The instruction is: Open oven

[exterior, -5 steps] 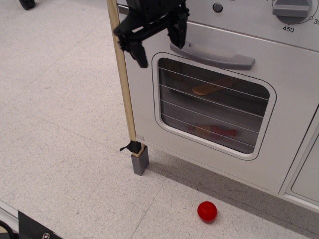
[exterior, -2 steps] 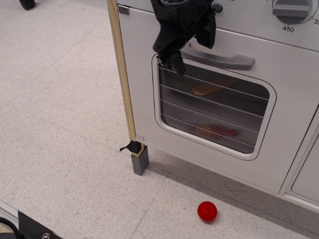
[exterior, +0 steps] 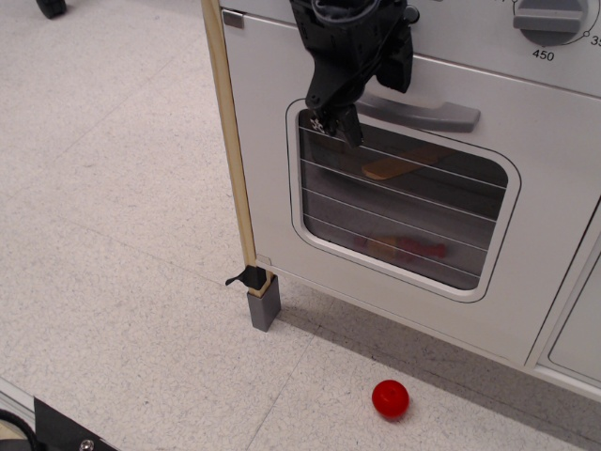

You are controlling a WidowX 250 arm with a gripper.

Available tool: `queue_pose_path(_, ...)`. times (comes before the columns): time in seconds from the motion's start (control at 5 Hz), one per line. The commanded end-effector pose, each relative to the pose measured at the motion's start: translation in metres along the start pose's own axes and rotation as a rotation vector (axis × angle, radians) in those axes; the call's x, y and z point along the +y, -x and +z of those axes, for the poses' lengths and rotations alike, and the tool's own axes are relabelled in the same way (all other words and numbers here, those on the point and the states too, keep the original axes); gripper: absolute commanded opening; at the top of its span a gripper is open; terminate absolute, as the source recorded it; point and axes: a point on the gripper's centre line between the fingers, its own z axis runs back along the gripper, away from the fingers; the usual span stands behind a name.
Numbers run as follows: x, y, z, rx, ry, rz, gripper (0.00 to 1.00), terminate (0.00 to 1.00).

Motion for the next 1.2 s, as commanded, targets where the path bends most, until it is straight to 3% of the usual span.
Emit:
queue_pose_path(0.0, -0.011, -0.004, -0.004, 0.002, 0.0, 0.053, 1.0, 0.0)
queue_pose_path(0.6, 0.012, -0.014, -0.002, 0.016, -0.051, 0.01, 1.0, 0.0)
queue_pose_path(1.0, 0.04, -0.04, 0.005, 0.01, -0.074, -0.087, 1.0, 0.0)
